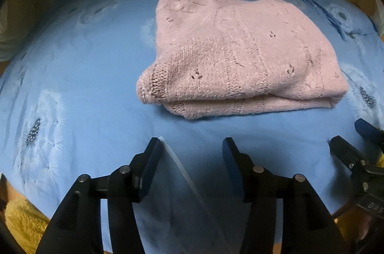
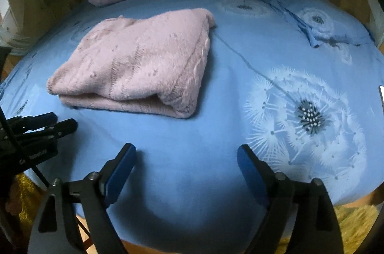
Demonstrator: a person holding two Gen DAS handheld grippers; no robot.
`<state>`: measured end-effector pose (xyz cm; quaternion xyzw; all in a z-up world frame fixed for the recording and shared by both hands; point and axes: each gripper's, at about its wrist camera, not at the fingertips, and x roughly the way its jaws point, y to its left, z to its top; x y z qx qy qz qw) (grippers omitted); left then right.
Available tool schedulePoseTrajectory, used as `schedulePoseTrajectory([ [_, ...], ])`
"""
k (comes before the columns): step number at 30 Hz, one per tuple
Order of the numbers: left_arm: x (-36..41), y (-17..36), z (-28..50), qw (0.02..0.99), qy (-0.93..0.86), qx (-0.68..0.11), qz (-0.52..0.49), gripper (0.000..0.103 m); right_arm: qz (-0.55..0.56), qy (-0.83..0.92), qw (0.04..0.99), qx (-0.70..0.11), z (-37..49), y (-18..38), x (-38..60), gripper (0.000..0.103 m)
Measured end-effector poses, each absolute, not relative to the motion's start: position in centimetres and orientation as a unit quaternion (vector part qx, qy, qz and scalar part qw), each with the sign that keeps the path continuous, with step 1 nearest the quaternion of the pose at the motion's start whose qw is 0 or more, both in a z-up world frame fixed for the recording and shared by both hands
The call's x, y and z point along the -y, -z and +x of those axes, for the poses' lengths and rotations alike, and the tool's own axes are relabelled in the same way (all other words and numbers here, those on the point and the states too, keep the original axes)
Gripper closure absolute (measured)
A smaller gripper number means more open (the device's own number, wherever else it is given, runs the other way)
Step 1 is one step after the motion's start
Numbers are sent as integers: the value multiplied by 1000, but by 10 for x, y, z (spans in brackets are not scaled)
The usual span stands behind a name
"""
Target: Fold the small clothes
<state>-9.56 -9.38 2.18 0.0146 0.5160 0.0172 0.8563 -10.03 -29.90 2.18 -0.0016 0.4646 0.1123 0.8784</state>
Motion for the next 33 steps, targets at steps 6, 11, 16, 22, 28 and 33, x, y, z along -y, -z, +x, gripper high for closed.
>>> schedulePoseTrajectory([
  [6, 89, -17, -100, 864, -23, -502, 9, 48, -11, -97, 885, -455, -102, -14, 291, 4],
  [11, 93, -15, -103, 866, -23, -499, 9, 48, -16, -92, 886, -453, -102, -13, 285, 0],
  [16, 92, -17, -103, 866, -24, -499, 3, 47, -15, -91, 886, -453, -102, -13, 284, 0],
  [22, 92, -18, -103, 868, -28, -495, 2, 47, -14, -91, 886, -454, -102, -13, 284, 0],
  [28, 91, -18, -102, 868, -28, -496, 1, 47, -14, -91, 886, -454, -102, -13, 284, 0],
  [33, 89, -18, -103, 868, -27, -496, 2, 47, -14, -91, 886, -454, -102, -12, 284, 0],
])
